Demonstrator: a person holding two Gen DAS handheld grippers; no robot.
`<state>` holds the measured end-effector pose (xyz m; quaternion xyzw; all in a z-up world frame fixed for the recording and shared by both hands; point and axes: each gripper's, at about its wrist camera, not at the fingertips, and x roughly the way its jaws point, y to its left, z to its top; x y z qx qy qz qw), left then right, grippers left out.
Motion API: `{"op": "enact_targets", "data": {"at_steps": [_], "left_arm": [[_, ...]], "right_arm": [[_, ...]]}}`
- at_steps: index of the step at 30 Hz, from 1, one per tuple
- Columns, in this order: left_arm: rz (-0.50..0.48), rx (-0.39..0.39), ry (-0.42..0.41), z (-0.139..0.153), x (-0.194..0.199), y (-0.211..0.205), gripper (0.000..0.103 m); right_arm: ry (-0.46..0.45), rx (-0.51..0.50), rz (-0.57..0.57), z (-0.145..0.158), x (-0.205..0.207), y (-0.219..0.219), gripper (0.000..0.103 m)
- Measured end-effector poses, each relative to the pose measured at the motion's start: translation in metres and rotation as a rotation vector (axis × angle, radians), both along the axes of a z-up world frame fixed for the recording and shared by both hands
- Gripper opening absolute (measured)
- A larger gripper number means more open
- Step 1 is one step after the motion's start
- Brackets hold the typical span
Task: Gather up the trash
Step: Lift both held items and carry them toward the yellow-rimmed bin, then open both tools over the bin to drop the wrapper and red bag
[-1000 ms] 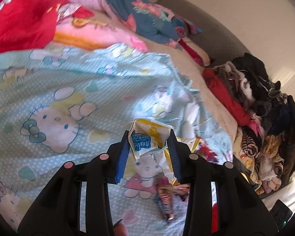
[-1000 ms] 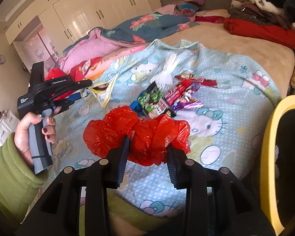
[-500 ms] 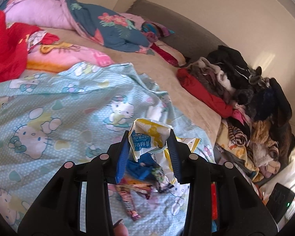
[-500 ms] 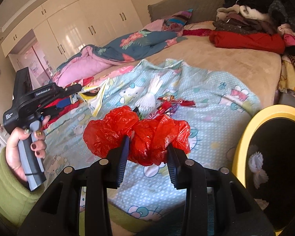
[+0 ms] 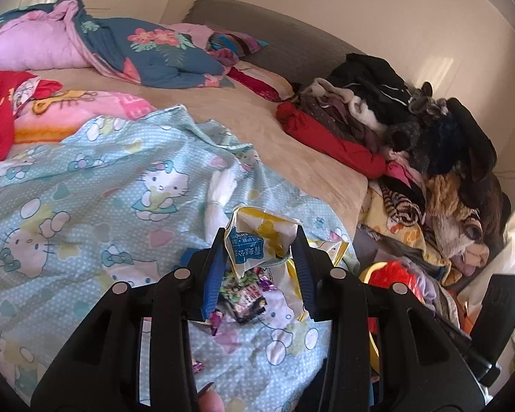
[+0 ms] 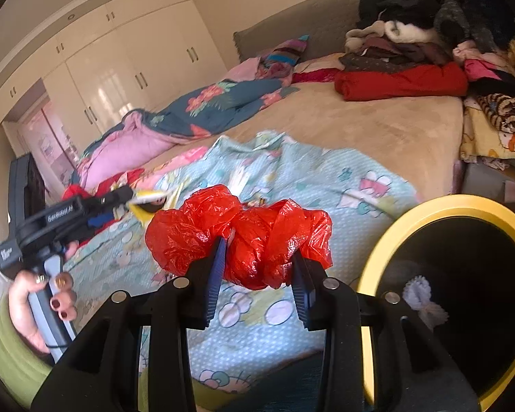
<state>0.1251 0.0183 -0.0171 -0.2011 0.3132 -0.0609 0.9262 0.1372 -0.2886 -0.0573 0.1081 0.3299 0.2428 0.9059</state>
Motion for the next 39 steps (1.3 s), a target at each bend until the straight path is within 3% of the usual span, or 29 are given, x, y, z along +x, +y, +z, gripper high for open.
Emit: {"op": "enact_targets", "data": {"at_steps": [39], "left_arm": [[-0.198,0.075,-0.029,0.003,-0.005,-0.095,0.030]], "right_arm": [[-0.021,0.016,-0.249,0.005,0.002,-0.092,0.034]]}}
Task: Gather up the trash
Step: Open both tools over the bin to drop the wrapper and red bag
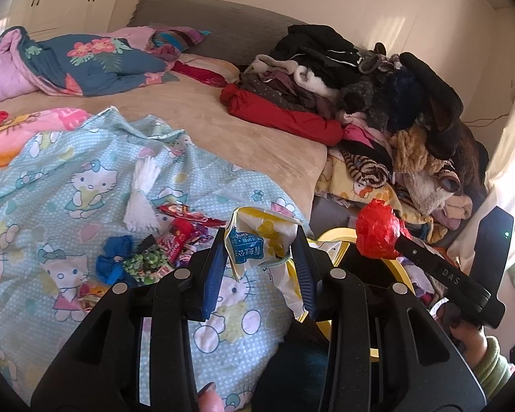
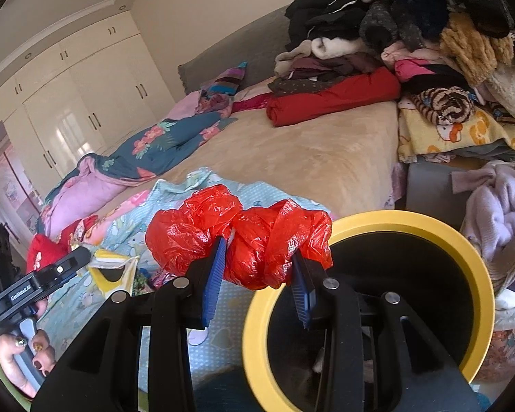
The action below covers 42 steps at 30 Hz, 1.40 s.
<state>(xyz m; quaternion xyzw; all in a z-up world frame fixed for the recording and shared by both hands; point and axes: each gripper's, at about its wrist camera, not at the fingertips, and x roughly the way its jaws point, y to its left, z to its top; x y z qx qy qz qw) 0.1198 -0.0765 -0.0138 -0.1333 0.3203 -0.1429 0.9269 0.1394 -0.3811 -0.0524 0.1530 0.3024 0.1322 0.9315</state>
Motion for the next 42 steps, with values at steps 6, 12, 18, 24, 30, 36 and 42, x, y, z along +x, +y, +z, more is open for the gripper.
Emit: {"op": "enact_targets", "data": {"at_steps": [6,12,18,24,30,36,42], "left_arm": [[-0.027,0.006,0.004,-0.002,0.000,-0.013,0.030],[-0.068,0.016,0.007,-0.006,0.001,-0.032,0.030],[-0.111,0.031,0.013,-0.011,0.003,-0.053,0.030],[-0.157,0.053,0.026,-0.019,0.004,-0.075,0.030],[-0.203,0.078,0.044,-0.031,0.005,-0.097,0.030],[-0.249,0.088,0.064,-0.043,0.008,-0.114,0.030],[-0.296,0.109,0.078,-0.055,0.010,-0.132,0.030]], "right_arm": [[0.006,-0.001,-0.035,-0.003,0.001,-0.013,0.034],[0.017,0.002,-0.081,-0.007,0.002,-0.029,0.034],[0.035,0.007,-0.125,-0.013,0.003,-0.044,0.035],[0.052,0.009,-0.163,-0.020,0.004,-0.058,0.035],[0.074,0.017,-0.193,-0.028,0.004,-0.070,0.036],[0.096,0.020,-0.217,-0.035,0.005,-0.081,0.037],[0.121,0.022,-0.232,-0.042,0.007,-0.089,0.037]]}}
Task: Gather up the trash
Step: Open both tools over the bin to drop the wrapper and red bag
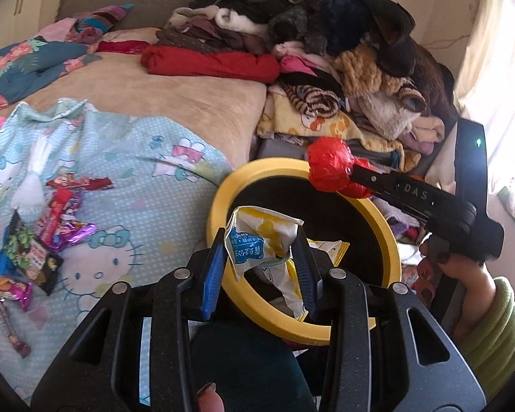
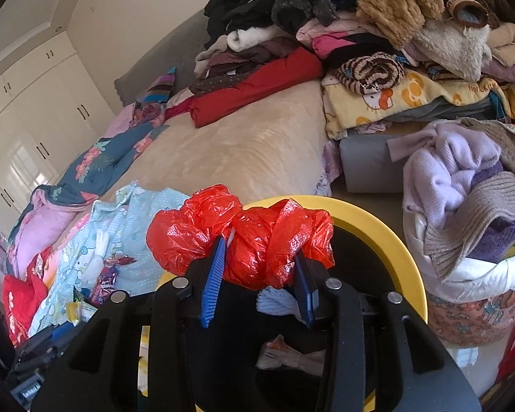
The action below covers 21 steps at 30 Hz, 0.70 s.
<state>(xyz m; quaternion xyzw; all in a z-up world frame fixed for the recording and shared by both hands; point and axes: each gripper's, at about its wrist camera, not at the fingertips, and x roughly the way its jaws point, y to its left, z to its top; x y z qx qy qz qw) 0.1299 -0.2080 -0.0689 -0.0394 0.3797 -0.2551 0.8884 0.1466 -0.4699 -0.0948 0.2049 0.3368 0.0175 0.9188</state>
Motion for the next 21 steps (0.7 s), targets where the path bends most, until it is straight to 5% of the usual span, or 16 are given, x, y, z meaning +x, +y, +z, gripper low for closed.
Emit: {"op": "enact_targets", "data": {"at_steps": [9,14,16,21], "left_arm": [[-0.040,0.030,0.034,-0.016,0.009,-0.018,0.031],[-0.040,0.025,0.060,-0.022,0.014,-0.022,0.031],[-0.034,0.005,0.063,-0.022,0.015,-0.019,0.062],[0.028,-0.028,0.053,-0.017,0.015,-0.004,0.092]], "right_arm": [[0.026,0.018,-0.036,-0.009,0.001,-0.010,0.043],[0.033,0.027,-0.071,-0.013,0.001,-0.017,0.062],[0.030,0.030,-0.087,-0.014,0.000,-0.020,0.068],[0.032,0.019,-0.108,-0.014,-0.001,-0.020,0.076]]}}
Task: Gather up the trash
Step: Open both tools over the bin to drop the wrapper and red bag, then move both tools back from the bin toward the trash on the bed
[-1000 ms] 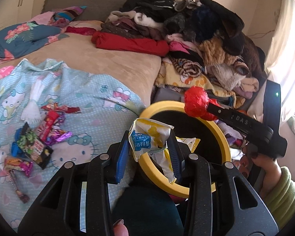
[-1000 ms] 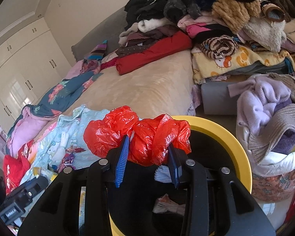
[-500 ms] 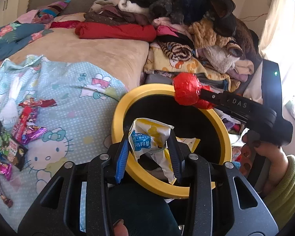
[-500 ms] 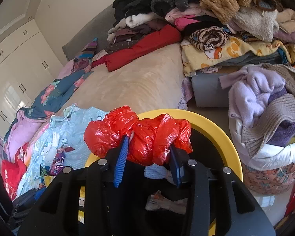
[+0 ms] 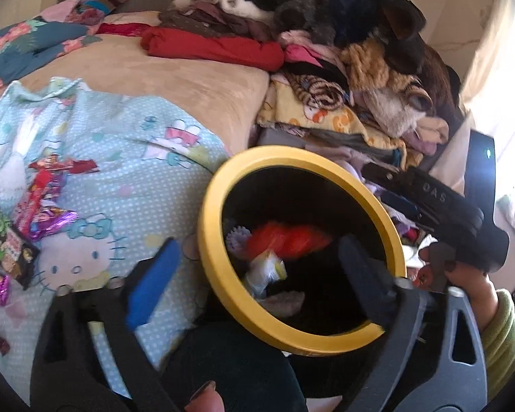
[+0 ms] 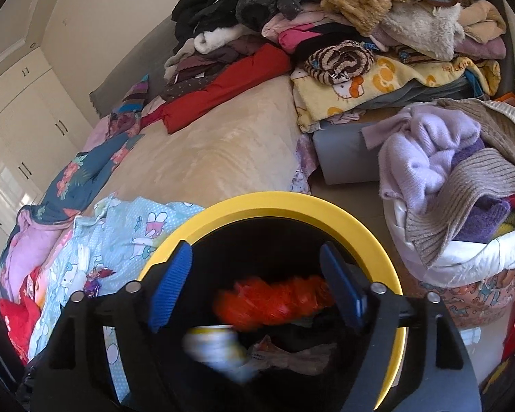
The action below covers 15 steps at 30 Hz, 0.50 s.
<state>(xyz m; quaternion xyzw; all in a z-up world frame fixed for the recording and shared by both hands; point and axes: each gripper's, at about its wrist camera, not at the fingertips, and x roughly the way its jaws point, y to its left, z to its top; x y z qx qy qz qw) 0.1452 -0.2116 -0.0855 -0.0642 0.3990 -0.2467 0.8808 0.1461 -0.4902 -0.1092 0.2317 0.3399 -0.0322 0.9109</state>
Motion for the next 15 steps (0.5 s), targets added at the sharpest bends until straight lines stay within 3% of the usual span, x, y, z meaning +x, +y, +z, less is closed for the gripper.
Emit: {"op": "enact_targets", "data": {"at_steps": [15], "left_arm": [[0.125,0.037,-0.106,0.025,-0.005,0.043,0.092]], "right_arm": [[-0.109,-0.119,0.072,0.028,-0.004,0.039,0.086]]}}
